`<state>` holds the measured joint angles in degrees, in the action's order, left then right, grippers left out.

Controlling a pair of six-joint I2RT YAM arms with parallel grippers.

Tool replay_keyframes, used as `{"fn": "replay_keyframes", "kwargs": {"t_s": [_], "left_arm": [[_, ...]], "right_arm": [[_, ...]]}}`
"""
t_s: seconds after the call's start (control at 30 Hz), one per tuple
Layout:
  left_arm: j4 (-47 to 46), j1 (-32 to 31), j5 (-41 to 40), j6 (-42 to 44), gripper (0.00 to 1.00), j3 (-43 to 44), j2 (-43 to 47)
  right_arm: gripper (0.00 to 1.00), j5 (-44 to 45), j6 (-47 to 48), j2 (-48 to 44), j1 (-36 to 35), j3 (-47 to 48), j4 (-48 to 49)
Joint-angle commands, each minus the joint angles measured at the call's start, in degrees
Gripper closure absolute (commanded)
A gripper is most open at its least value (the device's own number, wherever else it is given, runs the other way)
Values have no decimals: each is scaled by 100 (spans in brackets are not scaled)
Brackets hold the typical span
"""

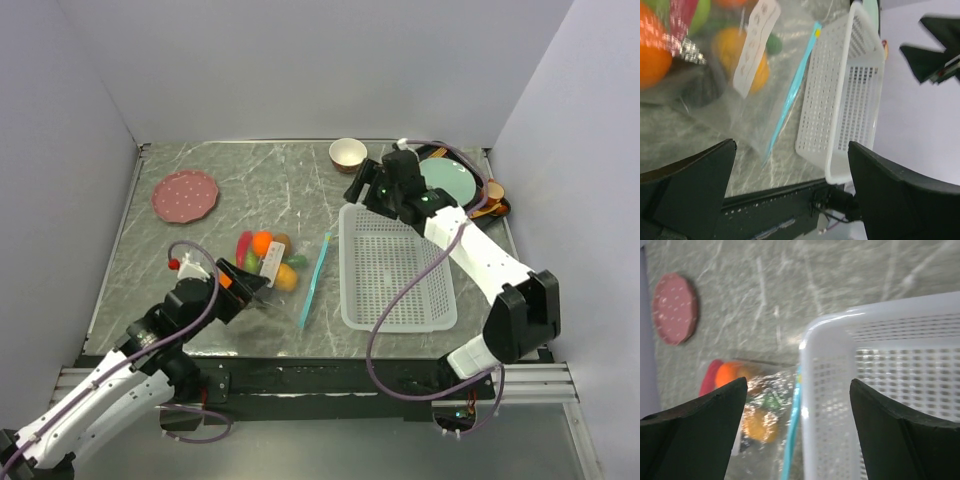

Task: Place the food in the zip-top bag and seal the zipper
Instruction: Reset both arms

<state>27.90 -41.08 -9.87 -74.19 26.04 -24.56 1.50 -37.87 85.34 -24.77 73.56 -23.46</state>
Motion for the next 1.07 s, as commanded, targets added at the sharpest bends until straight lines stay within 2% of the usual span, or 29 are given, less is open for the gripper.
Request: {"fn": "replay_keyframes", "kwargs": {"t_s": [0.0,0.33,0.53,0.6,0.67,0.77,0.83,0.87,0.93,0.97,1.0,1.03], "left_arm": [[427,-14,-734,940,1,891,-540],[857,-5,-1631,2365,1,2914,-2753],[402,21,-1431,3401,1,3784,-3712],[330,117,-1404,3779,1,4169,-3959],[304,275,-881,4235,1,4478,-4337],[610,942,-184,4562,1,5304,-4864],[550,1715,299,4563,1,5596,-5006],[245,2292,519,4528,1,5474,-4989],[-55,2866,1134,4318,1,5237,-4875],[-379,3356,1319,4247,1,4966,-4848],[-460,3552,1582,4194,1,4867,-4805],[-522,3702,1480,4124,0,4788,-4778]], "right_arm": [[7,781,376,-518,393,-359,-273],[3,878,649,-1124,1238,-1098,-378],[0,1177,789,-1467,1502,-1590,-317],[0,1554,842,-1607,1502,-1800,-212],[0,1660,1026,-1985,1502,-2133,104],[0,1766,1324,-2460,1502,-2511,544],[0,1810,1457,-2627,1502,-2627,745],[0,1836,1666,-2654,1502,-2723,842],[0,1810,1747,-2689,1502,-2794,1018],[0,1871,1722,-2698,1502,-2794,1045],[0,1994,1695,-2698,1502,-2786,1072],[0,2091,1712,-2698,1502,-2794,1168]]}}
